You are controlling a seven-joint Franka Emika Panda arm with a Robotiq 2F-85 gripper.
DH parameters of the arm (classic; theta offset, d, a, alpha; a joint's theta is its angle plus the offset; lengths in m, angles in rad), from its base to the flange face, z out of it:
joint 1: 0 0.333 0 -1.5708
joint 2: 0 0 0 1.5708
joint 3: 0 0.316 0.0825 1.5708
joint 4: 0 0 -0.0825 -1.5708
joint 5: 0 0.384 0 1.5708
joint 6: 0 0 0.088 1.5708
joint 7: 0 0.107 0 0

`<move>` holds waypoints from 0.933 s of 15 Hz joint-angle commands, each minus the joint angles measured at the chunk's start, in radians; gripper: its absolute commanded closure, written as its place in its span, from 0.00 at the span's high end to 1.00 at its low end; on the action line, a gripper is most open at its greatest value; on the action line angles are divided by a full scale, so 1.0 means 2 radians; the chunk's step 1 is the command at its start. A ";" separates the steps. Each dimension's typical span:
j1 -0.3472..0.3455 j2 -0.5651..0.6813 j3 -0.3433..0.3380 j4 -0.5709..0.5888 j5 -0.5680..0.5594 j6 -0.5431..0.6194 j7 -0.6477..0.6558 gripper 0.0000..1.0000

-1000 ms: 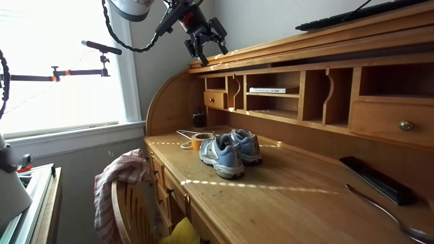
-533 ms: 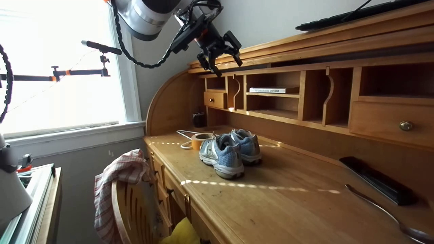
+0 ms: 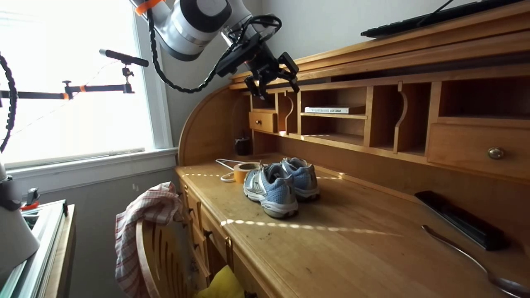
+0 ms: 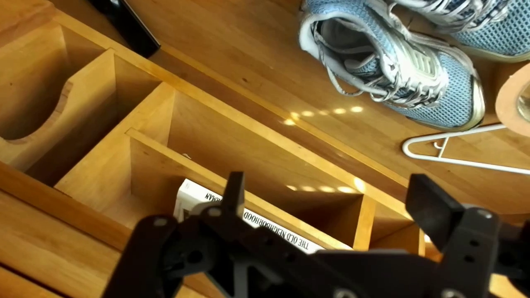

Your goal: Remove the white book from the middle compartment and put it on the desk

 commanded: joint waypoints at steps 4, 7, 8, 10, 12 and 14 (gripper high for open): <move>0.007 0.007 -0.005 -0.002 0.007 0.030 -0.007 1.00; 0.005 0.024 0.002 -0.008 0.004 0.086 -0.003 1.00; 0.013 0.031 -0.001 -0.012 0.018 0.107 -0.010 1.00; 0.017 0.046 0.002 -0.014 0.022 0.143 -0.006 1.00; 0.021 0.064 0.005 -0.014 0.027 0.176 0.000 1.00; 0.023 0.081 0.008 -0.012 0.035 0.206 0.006 1.00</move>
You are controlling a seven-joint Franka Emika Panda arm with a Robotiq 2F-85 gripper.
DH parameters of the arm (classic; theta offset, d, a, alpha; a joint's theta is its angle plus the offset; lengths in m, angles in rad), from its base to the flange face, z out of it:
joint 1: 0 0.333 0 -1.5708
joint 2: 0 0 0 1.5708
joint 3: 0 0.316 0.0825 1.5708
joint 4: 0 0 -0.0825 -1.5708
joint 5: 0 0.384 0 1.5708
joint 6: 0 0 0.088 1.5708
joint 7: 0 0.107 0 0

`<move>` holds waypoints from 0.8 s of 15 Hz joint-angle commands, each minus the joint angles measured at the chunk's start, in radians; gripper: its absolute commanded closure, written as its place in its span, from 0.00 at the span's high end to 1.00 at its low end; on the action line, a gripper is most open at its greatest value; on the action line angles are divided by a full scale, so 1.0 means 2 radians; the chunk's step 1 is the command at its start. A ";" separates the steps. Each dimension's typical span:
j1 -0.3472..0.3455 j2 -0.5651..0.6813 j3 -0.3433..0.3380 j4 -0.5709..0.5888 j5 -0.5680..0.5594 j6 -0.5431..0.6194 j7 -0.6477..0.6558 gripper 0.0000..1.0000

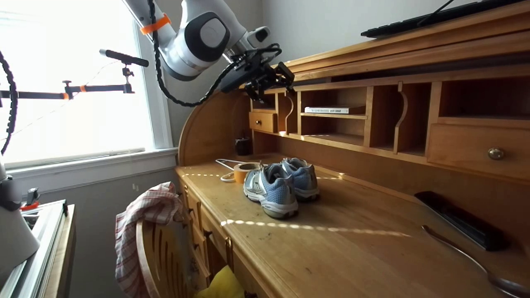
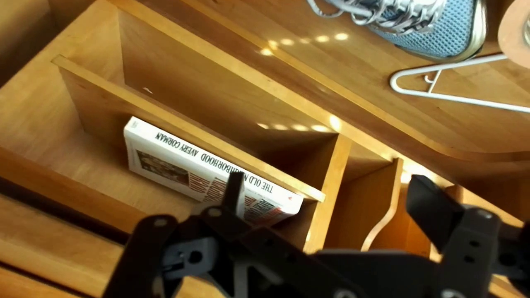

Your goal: Remove the white book from the middle compartment and put it on the desk

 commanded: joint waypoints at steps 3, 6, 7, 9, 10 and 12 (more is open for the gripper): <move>-0.022 0.051 0.020 0.011 -0.008 0.081 0.033 1.00; -0.034 0.071 0.023 0.021 -0.014 0.114 0.045 1.00; -0.039 0.077 0.024 0.025 -0.015 0.121 0.050 1.00; -0.049 0.088 0.027 0.032 -0.018 0.133 0.062 1.00; -0.054 0.095 0.028 0.037 -0.019 0.140 0.065 1.00; -0.060 0.106 0.027 0.046 -0.017 0.153 0.068 1.00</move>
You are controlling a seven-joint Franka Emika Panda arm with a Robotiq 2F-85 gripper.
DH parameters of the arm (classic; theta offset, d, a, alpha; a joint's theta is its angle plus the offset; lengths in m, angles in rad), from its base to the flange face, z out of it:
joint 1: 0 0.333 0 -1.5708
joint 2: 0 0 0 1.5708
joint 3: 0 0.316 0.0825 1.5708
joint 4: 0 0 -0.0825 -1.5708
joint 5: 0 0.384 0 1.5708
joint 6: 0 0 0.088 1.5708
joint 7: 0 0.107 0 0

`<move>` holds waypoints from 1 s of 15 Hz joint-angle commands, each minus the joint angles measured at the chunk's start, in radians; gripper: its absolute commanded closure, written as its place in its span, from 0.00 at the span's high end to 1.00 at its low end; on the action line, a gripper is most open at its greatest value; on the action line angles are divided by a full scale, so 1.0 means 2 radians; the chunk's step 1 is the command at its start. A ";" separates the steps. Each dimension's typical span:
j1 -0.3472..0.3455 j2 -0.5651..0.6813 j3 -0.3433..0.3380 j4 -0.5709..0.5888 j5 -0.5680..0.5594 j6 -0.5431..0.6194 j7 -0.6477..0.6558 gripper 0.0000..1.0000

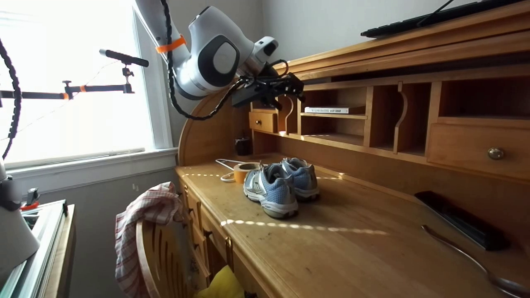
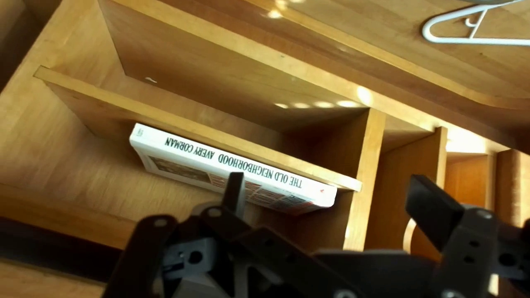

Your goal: Remove the white book from the middle compartment and put it on the desk

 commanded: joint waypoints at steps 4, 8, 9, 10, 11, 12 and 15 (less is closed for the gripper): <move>-0.024 0.049 0.005 0.036 -0.009 0.053 0.014 0.58; -0.009 0.076 -0.007 0.052 -0.003 0.080 0.001 0.27; -0.006 0.083 -0.009 0.056 -0.002 0.087 -0.004 0.20; -0.001 0.089 -0.012 0.059 0.005 0.094 -0.008 0.11; 0.003 0.096 -0.016 0.064 0.011 0.101 -0.015 0.05; 0.006 0.103 -0.018 0.068 0.012 0.109 -0.019 0.00; 0.017 0.122 -0.030 0.080 0.024 0.144 -0.038 0.00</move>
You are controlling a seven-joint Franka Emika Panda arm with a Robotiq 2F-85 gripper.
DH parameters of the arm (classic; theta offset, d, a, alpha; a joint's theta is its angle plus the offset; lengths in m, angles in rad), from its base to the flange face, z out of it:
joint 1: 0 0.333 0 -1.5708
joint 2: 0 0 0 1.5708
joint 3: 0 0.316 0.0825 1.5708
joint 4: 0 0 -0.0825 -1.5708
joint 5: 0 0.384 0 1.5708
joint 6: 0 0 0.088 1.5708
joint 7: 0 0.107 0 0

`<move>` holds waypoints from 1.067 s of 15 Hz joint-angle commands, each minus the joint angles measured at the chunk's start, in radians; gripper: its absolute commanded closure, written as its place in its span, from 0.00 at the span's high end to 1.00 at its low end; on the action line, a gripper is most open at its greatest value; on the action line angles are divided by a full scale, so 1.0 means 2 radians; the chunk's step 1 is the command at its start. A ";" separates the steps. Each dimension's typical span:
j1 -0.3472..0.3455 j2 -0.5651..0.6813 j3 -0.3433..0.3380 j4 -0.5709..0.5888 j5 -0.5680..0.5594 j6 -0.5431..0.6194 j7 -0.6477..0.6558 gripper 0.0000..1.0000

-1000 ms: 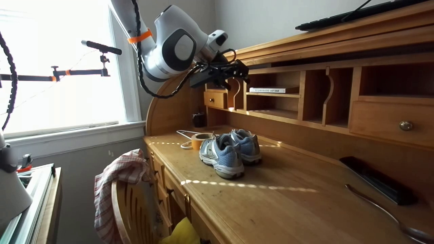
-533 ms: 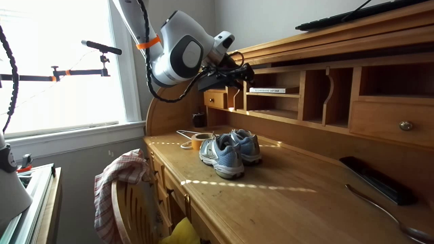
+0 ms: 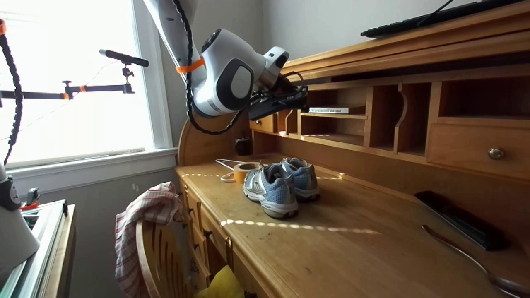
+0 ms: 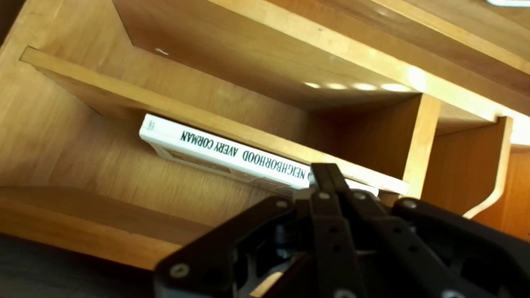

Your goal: Remove the white book from the middle compartment and put it on the desk

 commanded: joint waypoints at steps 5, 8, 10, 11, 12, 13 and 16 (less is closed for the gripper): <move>0.027 0.052 -0.024 0.038 0.023 0.075 -0.035 0.00; 0.025 0.065 -0.026 0.055 0.018 0.089 -0.033 0.00; 0.023 0.072 -0.026 0.065 0.013 0.096 -0.030 0.00; 0.022 0.075 -0.027 0.071 0.011 0.098 -0.029 0.00; 0.022 0.079 -0.028 0.076 0.011 0.098 -0.029 0.00; 0.021 0.083 -0.028 0.082 0.009 0.097 -0.027 0.00; 0.019 0.096 -0.028 0.101 0.007 0.096 -0.025 0.00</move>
